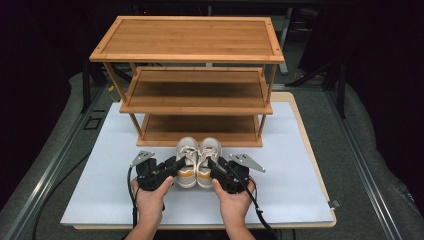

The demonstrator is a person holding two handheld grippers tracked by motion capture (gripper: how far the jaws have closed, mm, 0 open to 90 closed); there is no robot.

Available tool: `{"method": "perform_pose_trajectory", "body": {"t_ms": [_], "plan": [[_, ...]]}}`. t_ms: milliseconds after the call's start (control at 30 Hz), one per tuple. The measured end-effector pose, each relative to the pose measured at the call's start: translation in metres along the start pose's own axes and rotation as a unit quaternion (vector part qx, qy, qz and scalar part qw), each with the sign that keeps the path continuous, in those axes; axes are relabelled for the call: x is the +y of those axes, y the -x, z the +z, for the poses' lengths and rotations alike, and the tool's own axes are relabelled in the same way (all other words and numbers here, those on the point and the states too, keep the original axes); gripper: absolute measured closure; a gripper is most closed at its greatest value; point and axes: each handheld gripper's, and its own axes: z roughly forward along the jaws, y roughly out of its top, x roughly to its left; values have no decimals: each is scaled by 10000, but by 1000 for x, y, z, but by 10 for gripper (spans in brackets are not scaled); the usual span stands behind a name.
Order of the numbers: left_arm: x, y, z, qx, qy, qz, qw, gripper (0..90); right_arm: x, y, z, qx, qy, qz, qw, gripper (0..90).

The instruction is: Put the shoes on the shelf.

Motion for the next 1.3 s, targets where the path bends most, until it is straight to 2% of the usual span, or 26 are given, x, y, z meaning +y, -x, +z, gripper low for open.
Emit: {"method": "perform_pose_trajectory", "body": {"t_ms": [167, 233, 400, 500, 567, 633, 667, 767, 833, 967, 1100, 1233, 1300], "plan": [[12, 5, -4, 21, 29, 99, 9999, 561, 11, -4, -3, 22, -27, -39, 10000, 592], [17, 7, -6, 14, 42, 119, 9999, 562, 14, -7, -4, -3, 67, -49, 10000, 592], [25, 10, -7, -21, 35, 91, 10000, 562, 22, -8, -6, 8, 30, -64, 10000, 592], [30, 12, -8, -11, 43, 122, 9999, 562, 28, -10, -7, 38, 112, -26, 9999, 592], [35, 15, -10, -13, 41, 152, 9999, 562, 31, -12, -9, -19, 73, -53, 10000, 592], [38, 17, -12, -7, 53, 177, 9998, 562, 34, -12, -12, 57, 35, -73, 10000, 592], [39, 18, -13, -11, 58, 182, 9998, 562, 35, -13, -12, -8, 103, -59, 9999, 592], [43, 21, -16, -11, 60, 186, 9998, 562, 39, -16, -14, 44, 143, -57, 9999, 592], [47, 23, -18, -31, 69, 174, 9998, 563, 44, -19, -17, -25, 102, -94, 9999, 592], [53, 26, -22, -47, 96, 177, 9998, 562, 50, -22, -21, 33, 45, -120, 9999, 592], [62, 32, -28, -23, 90, 296, 9995, 563, 60, -28, -25, 9, 145, -209, 9997, 592], [71, 33, -30, -58, 74, 285, 9995, 563, 67, -32, -27, 33, 163, -214, 9996, 592], [75, 33, -31, -12, 74, 335, 9994, 563, 69, -34, -27, 51, 103, -206, 9997, 592]]}}
